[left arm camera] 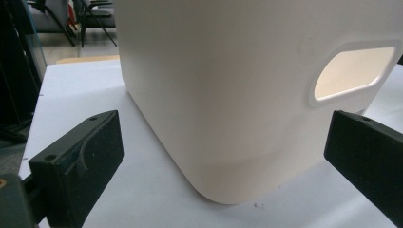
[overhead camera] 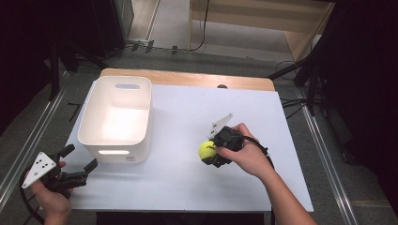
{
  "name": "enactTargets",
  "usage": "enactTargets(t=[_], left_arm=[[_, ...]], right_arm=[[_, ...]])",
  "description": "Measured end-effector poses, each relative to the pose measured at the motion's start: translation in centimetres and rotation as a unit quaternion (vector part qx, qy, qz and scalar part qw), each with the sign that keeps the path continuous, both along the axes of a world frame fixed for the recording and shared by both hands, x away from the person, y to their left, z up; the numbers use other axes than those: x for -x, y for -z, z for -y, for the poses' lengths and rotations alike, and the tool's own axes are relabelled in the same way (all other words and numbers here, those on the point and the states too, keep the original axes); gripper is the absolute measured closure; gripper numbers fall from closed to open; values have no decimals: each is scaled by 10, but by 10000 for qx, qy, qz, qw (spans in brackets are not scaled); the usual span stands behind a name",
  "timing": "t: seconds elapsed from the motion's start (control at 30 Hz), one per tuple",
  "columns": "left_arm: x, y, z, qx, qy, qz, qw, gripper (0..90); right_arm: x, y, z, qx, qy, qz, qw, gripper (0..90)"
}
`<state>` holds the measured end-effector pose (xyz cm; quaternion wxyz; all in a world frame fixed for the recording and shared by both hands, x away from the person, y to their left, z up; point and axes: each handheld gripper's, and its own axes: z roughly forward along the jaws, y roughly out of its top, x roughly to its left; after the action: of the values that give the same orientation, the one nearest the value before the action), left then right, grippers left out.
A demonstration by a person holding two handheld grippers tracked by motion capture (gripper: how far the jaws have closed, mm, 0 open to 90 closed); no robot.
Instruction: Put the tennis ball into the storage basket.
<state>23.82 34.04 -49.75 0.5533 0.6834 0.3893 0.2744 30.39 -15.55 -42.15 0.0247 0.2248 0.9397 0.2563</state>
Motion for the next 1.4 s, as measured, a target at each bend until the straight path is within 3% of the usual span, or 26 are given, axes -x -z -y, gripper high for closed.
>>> enactTargets(t=[0.7,1.4], left_arm=[[0,0,0,5,12,-1,10000,0],[0,0,-1,34,28,8,10000,0]], right_arm=[[-19,-17,-16,-163,-118,-36,9998,238],[-36,-33,-42,-58,-288,35,9996,239]])
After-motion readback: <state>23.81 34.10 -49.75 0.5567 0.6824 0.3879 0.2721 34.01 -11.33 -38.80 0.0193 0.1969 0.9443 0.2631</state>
